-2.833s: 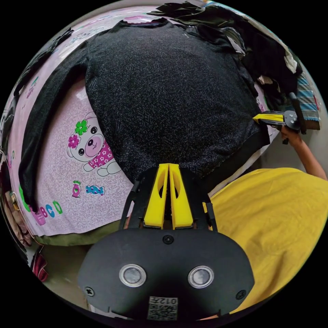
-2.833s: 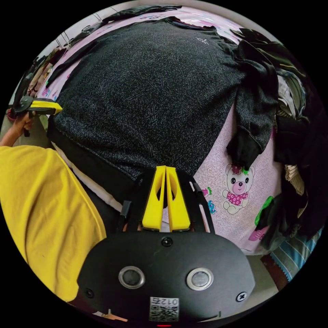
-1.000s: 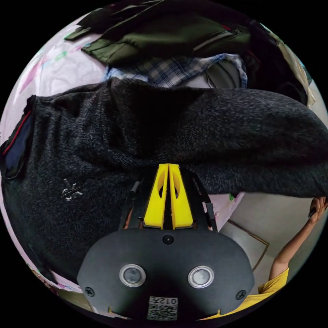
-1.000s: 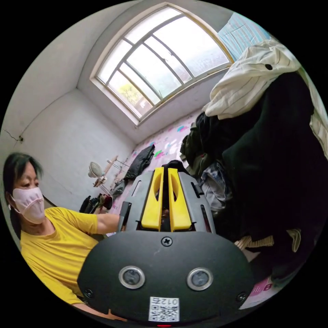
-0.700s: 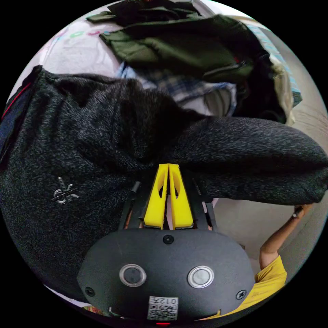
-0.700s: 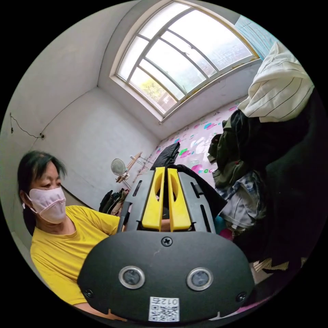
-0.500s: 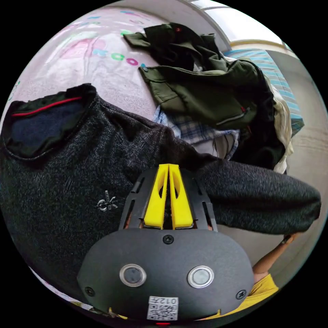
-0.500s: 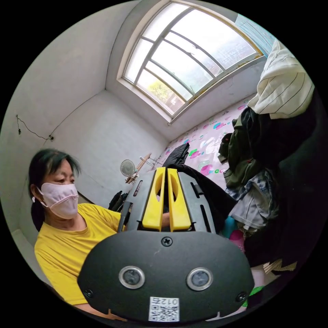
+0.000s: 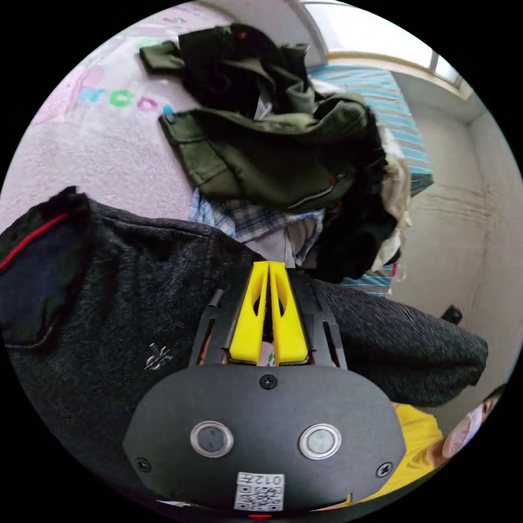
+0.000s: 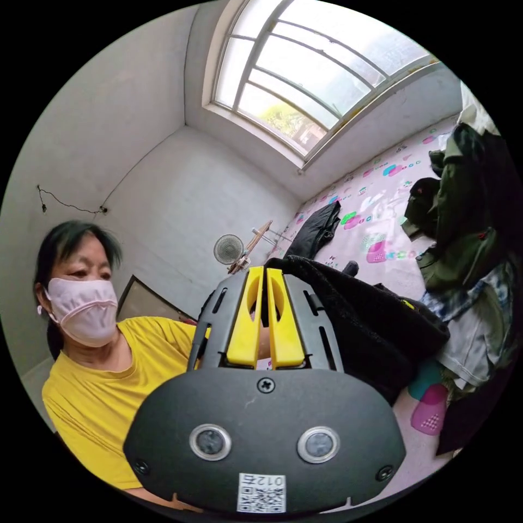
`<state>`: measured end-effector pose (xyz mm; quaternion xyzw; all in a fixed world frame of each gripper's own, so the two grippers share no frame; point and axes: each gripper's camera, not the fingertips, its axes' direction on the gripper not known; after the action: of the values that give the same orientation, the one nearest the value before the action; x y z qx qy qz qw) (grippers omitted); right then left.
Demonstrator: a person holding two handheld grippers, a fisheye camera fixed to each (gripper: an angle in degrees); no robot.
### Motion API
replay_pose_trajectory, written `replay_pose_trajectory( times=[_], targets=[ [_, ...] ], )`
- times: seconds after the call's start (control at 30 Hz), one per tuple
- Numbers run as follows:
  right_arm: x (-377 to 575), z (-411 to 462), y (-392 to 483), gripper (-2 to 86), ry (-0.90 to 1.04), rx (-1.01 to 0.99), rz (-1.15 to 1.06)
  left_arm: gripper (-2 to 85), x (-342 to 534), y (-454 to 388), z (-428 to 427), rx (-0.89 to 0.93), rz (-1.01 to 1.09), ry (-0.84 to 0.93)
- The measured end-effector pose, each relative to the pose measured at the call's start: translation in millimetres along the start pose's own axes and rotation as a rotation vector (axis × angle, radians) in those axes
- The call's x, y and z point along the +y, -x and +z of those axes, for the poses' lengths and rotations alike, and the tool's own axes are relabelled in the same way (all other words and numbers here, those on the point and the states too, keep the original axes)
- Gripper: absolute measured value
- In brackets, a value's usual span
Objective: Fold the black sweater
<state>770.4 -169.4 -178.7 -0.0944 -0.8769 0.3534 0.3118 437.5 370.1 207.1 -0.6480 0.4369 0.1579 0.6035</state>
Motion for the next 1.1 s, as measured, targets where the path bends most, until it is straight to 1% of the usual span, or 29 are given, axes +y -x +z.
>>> replay_pose_trajectory(
  times=[0.07, 0.13, 0.17, 0.2, 0.23, 0.27, 0.3, 0.33, 0.43, 0.53, 0.6, 0.73, 0.8, 0.87, 0.9, 0.93, 1.03, 1.1],
  targets=[
    [-8, 46, -16, 0.7, 0.069, -0.017, -0.016, 0.6, 25, 21, -47, 0.024, -0.022, -0.057],
    [-12, 118, -41, 0.8, 0.183, -0.027, -0.025, 0.6, 49, 41, -79, 0.039, -0.053, -0.093],
    [-12, 137, -50, 0.9, 0.210, -0.024, -0.021, 0.6, 66, 56, -100, 0.023, -0.084, -0.120],
    [-8, 174, -72, 0.9, 0.263, -0.021, 0.016, 0.6, 75, 64, -110, 0.009, -0.099, -0.140],
    [-2, 208, -97, 1.0, 0.319, 0.019, 0.056, 0.6, 95, 79, -130, -0.025, -0.143, -0.177],
    [2, 221, -111, 1.0, 0.335, 0.059, 0.074, 0.6, 116, 96, -149, -0.073, -0.212, -0.208],
    [11, 240, -137, 1.0, 0.342, 0.147, 0.118, 0.7, 126, 104, -158, -0.105, -0.250, -0.222],
    [20, 249, -162, 1.0, 0.336, 0.194, 0.154, 0.7, 147, 117, -175, -0.173, -0.318, -0.251],
    [43, 244, -209, 1.1, 0.324, 0.237, 0.212, 0.9, 188, 131, -208, -0.290, -0.377, -0.302],
    [72, 232, -252, 1.1, 0.370, 0.412, 0.241, 1.2, 209, 126, -219, -0.311, -0.319, -0.284],
    [88, 229, -273, 1.1, 0.411, 0.490, 0.242, 1.6, 215, 116, -218, -0.352, -0.280, -0.256],
    [115, 230, -307, 1.2, 0.461, 0.578, 0.211, 4.8, 226, 96, -215, -0.516, -0.246, -0.218],
    [122, 231, -320, 1.3, 0.469, 0.582, 0.204, 6.8, 235, 90, -222, -0.547, -0.248, -0.243],
    [127, 234, -333, 1.5, 0.472, 0.578, 0.208, 7.8, 258, 80, -246, -0.575, -0.260, -0.395],
    [129, 236, -342, 1.5, 0.473, 0.570, 0.209, 7.9, 262, 77, -251, -0.578, -0.256, -0.414],
    [131, 239, -351, 1.6, 0.473, 0.562, 0.212, 8.1, 270, 74, -256, -0.567, -0.245, -0.418],
    [135, 247, -374, 1.8, 0.478, 0.542, 0.217, 8.3, 276, 74, -251, -0.519, -0.232, -0.337],
    [137, 254, -386, 1.8, 0.489, 0.538, 0.215, 8.2, 276, 73, -244, -0.542, -0.224, -0.310]
  ],
)
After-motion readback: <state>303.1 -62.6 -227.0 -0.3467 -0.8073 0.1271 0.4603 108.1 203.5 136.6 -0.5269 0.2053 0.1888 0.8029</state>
